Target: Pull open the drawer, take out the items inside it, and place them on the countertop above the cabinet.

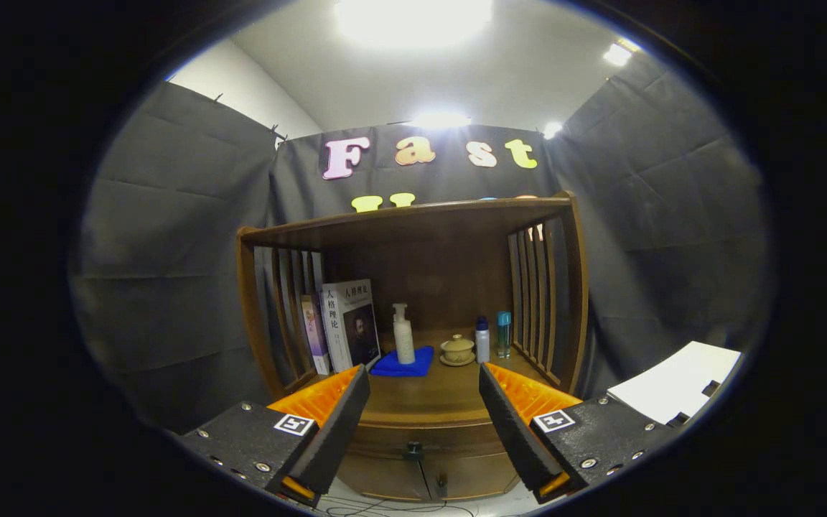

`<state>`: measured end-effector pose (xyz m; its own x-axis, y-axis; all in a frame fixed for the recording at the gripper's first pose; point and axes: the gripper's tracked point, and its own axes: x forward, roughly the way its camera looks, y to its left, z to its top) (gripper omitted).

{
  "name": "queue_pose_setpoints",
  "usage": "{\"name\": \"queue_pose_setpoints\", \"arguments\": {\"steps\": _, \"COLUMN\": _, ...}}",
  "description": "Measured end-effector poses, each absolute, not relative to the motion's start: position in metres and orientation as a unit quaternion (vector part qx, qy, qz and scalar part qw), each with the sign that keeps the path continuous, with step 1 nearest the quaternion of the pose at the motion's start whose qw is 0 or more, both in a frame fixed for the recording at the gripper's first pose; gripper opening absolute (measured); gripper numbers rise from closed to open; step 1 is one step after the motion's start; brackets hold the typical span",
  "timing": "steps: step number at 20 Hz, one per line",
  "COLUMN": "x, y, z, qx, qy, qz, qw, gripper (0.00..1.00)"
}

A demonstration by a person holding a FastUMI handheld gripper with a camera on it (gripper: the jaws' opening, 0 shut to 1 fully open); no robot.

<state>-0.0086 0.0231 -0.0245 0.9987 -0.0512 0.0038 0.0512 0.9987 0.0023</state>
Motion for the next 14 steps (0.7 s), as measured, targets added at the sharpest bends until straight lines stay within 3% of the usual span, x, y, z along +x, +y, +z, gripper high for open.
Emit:
{"name": "queue_pose_setpoints", "arguments": {"steps": 6, "x": 0.005, "y": 0.028, "z": -0.035, "qx": 0.007, "qy": -0.001, "qz": -0.044, "qw": 0.999, "gripper": 0.95}}
{"name": "queue_pose_setpoints", "arguments": {"steps": 14, "x": 0.059, "y": 0.025, "z": -0.102, "qx": 0.028, "qy": 0.039, "qz": -0.034, "qw": 0.998, "gripper": 0.95}}
